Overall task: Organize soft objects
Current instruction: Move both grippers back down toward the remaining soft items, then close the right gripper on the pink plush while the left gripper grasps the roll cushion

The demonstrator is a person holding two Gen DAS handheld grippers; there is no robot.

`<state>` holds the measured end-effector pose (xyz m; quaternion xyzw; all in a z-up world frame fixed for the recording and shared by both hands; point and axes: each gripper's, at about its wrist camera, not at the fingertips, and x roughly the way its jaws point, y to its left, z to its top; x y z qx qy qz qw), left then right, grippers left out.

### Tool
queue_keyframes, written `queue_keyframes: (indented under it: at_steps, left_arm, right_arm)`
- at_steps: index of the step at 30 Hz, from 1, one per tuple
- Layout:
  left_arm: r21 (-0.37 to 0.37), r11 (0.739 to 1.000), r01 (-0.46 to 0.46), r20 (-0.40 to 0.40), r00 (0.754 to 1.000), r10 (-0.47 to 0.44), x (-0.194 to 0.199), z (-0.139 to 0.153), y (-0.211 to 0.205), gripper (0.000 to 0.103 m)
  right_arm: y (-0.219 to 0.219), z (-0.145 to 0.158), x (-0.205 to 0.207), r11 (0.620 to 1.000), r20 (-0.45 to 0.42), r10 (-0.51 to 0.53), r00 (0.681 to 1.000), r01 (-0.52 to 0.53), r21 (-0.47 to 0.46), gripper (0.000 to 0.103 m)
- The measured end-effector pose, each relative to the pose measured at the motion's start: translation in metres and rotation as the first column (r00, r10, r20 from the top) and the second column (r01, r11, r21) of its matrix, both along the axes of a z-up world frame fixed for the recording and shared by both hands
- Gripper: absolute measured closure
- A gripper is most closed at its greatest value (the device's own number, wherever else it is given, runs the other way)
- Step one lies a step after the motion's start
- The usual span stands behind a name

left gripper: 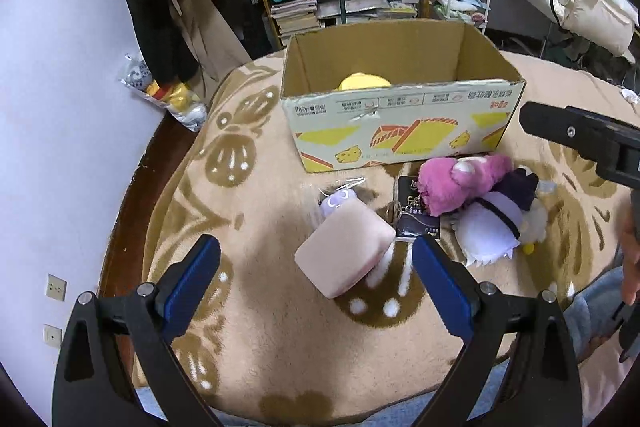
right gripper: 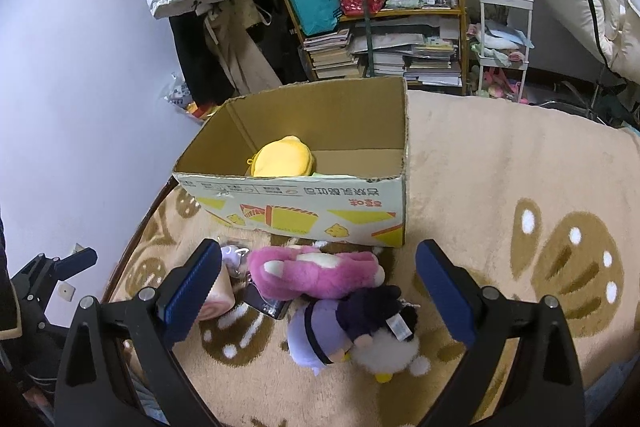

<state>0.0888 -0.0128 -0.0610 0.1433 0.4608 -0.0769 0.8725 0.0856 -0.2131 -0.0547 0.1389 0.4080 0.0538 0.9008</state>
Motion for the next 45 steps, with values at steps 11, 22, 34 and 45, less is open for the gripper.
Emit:
queue_keyframes:
  at_steps: [11,22,34,45]
  left_arm:
    - [0.004,1.000,0.017,-0.080,0.997,-0.017,0.018,-0.029,-0.008,0.007]
    - [0.026,0.999,0.043,-0.169,0.985,-0.038,0.035,-0.060,-0.018,0.007]
    - [0.044,0.999,0.000,-0.234,0.972,0.010,0.055,-0.094,-0.016,0.007]
    - [0.022,0.999,-0.050,-0.321,0.946,0.054,0.063,-0.112,-0.008,0.007]
  right_arm:
    - [0.015,-0.015,0.024,0.998,-0.052,0.052,0.997,-0.053,-0.020,0.001]
    - [0.017,-0.041,0.050,0.998,-0.146,0.063,0.987,-0.066,-0.021,0.001]
    - [0.036,-0.074,0.064,0.984,-0.259,0.139,0.956,-0.164,-0.076,0.001]
    - [0.047,-0.081,0.068,0.973,-0.281,0.168,0.945,-0.206,-0.108,0.000]
